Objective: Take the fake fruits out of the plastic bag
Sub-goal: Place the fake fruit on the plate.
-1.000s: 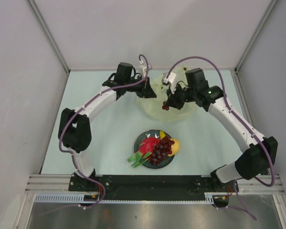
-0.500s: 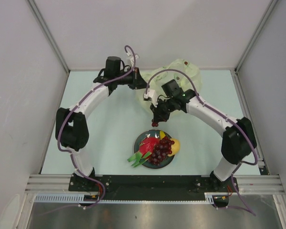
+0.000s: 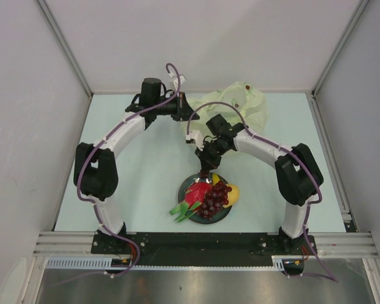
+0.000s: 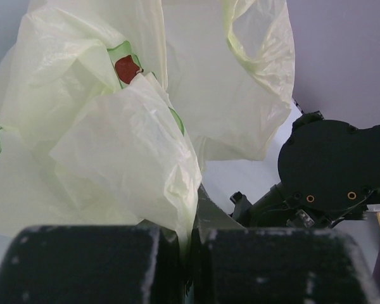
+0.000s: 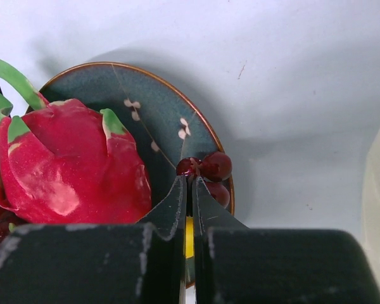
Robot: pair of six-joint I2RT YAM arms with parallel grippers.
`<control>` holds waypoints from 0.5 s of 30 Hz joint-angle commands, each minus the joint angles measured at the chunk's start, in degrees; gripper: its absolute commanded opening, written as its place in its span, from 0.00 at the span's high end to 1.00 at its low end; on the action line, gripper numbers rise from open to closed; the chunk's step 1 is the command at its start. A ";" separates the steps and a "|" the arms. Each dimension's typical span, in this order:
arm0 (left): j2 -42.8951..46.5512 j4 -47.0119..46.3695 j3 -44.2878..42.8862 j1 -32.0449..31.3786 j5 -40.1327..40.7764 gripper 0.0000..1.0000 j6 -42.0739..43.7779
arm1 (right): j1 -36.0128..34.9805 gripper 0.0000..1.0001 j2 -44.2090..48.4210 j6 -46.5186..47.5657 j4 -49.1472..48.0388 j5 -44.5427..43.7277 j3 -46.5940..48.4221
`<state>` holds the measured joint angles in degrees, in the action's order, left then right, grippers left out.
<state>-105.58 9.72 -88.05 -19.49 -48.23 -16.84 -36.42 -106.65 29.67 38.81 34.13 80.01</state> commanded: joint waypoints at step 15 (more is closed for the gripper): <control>3.36 -4.00 1.92 -0.11 -2.30 0.98 -2.58 | 2.32 0.44 -1.10 0.03 11.77 2.07 11.27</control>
<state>-105.21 8.71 -86.83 -19.49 -48.29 -17.58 -36.12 -107.39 29.54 42.83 34.35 81.56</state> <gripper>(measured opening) 0.022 0.519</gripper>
